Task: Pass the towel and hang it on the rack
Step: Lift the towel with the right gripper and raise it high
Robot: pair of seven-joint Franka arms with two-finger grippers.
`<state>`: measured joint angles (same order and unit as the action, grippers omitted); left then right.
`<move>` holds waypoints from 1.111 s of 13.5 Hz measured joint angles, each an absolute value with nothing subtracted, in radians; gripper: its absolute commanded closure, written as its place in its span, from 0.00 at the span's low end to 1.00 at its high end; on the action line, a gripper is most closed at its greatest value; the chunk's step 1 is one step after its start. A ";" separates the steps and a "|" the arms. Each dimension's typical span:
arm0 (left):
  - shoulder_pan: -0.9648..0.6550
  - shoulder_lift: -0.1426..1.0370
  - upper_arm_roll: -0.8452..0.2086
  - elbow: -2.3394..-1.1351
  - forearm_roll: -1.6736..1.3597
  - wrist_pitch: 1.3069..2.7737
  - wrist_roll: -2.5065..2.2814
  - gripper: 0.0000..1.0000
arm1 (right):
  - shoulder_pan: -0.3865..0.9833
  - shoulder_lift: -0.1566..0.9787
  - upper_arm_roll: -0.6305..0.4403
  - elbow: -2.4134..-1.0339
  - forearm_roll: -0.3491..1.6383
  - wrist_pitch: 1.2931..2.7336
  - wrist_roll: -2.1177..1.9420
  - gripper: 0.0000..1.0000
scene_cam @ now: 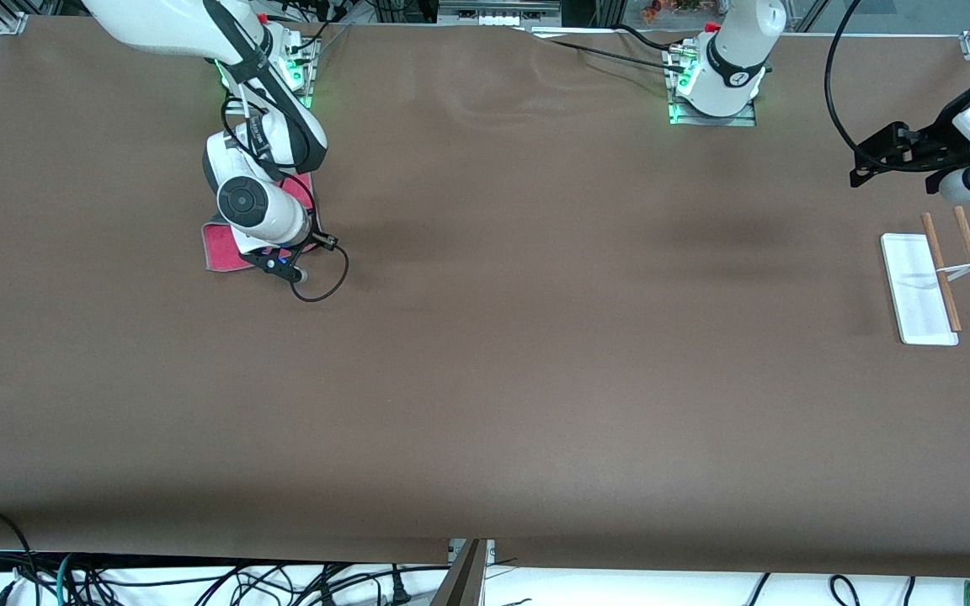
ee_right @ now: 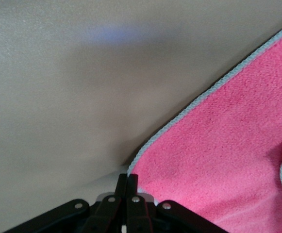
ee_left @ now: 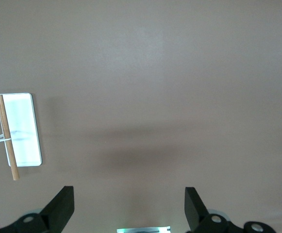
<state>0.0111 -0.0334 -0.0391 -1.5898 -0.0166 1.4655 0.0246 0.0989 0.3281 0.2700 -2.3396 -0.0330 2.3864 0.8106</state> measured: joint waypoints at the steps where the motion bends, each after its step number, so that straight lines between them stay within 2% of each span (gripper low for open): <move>1: 0.011 -0.033 -0.039 -1.590 -0.017 1.466 0.025 0.00 | 0.099 0.328 0.270 -2.339 -0.033 2.384 0.811 1.00; 4: 0.011 -0.033 -0.039 -1.590 -0.017 1.466 0.025 0.00 | 0.099 0.317 0.270 -2.304 -0.033 2.316 0.811 1.00; 7: 0.011 -0.033 -0.039 -1.590 -0.017 1.466 0.025 0.00 | 0.099 0.284 0.273 -2.164 -0.033 2.088 0.810 1.00; 13: 0.012 -0.033 -0.039 -1.590 -0.017 1.465 0.025 0.00 | 0.107 0.212 0.374 -1.682 -0.031 1.479 0.802 1.00; 15: 0.012 -0.033 -0.040 -1.590 -0.017 1.465 0.025 0.00 | 0.109 0.196 0.399 -1.523 0.019 1.322 0.778 1.00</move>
